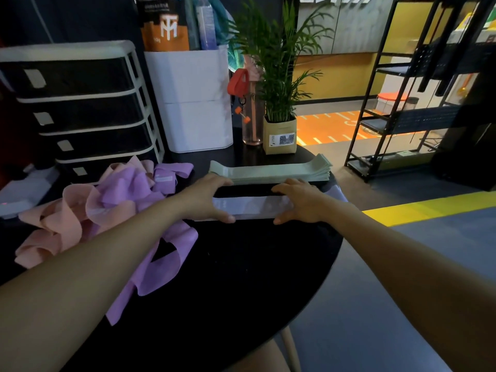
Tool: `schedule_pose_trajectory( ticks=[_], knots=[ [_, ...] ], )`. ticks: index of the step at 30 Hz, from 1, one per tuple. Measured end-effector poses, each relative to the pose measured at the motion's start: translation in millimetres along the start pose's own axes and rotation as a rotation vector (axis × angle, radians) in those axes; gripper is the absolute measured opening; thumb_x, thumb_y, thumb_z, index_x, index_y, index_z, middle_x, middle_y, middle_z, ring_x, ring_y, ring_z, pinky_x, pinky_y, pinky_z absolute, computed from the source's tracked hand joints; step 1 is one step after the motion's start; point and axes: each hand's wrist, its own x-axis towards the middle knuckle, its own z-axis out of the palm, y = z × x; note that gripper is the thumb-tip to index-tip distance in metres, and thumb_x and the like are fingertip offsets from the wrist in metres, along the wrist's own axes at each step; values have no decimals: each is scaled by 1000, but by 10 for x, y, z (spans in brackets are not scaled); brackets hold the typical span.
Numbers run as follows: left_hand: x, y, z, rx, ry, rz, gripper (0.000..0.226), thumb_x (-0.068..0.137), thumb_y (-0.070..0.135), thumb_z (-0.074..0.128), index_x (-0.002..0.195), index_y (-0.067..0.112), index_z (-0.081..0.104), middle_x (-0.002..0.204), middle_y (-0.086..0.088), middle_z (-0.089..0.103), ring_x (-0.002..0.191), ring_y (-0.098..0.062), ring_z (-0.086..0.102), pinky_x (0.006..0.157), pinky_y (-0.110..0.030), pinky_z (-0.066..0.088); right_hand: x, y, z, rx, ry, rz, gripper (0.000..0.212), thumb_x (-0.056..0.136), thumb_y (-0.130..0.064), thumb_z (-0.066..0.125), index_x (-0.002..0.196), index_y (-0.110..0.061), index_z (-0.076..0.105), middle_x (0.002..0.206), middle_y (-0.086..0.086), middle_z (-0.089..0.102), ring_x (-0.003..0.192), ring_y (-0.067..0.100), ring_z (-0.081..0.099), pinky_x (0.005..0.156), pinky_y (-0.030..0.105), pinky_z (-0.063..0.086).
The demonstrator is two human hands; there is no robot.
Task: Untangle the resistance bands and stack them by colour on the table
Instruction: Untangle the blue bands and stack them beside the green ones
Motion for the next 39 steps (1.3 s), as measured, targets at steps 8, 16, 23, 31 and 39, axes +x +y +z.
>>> schedule_pose_trajectory(
  ticks=[8,16,23,31,39],
  knots=[
    [227,237,197,109,-152,24,78,78,39,72,143,21,32,143,-1,36,129,-20,38,109,-34,31,-193,304,32,-8,16,87,79,76,-59,63,142,-29,32,139,2,37,132,27,32,105,43,30],
    [235,217,216,62,-162,-9,67,80,36,70,138,25,38,137,1,41,124,-19,42,106,-35,33,-180,320,8,44,-10,79,72,79,-53,64,140,-26,35,135,3,38,128,26,35,100,39,33],
    [-34,170,71,-4,47,36,54,87,29,63,136,16,44,142,-2,43,130,-16,41,105,-24,30,-129,-51,-110,46,34,-24,69,85,-46,60,142,-19,34,140,7,39,129,27,37,105,42,35],
    [-565,-225,-322,-8,279,-38,32,86,14,63,118,11,62,120,-4,59,112,-17,54,96,-20,37,153,-872,-185,110,139,-178,50,87,-39,60,129,-13,51,124,10,52,110,26,52,89,29,40],
    [-1120,-793,-686,49,400,-190,34,85,16,64,118,12,62,129,-8,53,126,-24,44,104,-29,33,592,-1683,-112,168,135,-286,47,86,-27,64,127,-8,53,128,14,53,120,28,47,98,32,36]
  ],
)
